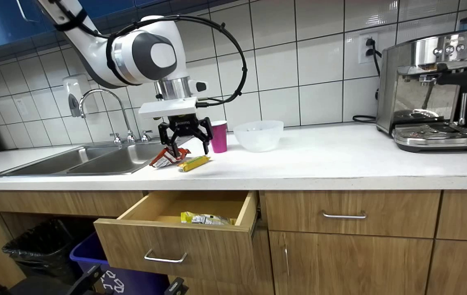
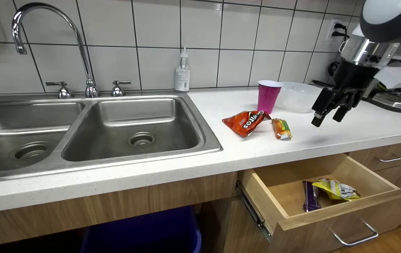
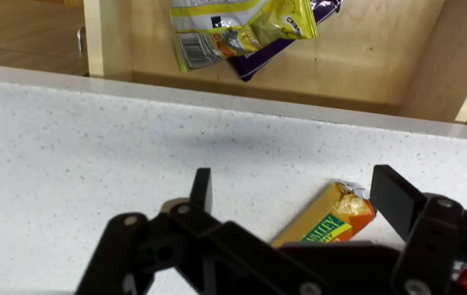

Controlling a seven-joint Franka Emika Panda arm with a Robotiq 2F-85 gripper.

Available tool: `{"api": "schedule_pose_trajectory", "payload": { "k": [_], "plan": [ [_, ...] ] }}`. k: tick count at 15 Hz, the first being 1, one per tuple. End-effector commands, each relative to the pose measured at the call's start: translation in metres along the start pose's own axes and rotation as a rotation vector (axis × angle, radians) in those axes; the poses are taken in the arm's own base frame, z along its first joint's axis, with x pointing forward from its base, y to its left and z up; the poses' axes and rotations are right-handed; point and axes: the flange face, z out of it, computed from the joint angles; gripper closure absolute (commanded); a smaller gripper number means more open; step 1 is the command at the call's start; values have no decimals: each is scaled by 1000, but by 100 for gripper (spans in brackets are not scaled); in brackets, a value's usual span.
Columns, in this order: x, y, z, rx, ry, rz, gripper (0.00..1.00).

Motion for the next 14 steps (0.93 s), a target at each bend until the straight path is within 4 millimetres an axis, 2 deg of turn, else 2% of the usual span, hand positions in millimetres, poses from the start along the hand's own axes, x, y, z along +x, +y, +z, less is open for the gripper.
{"api": "schedule_pose_trajectory", "payload": {
  "k": [1,7,14],
  "plan": [
    [22,-14,-16,9,11,-69,0],
    [58,-38,-21,18,41,-156,0],
    [99,-59,-13,25,57,-202,0]
  ]
}}
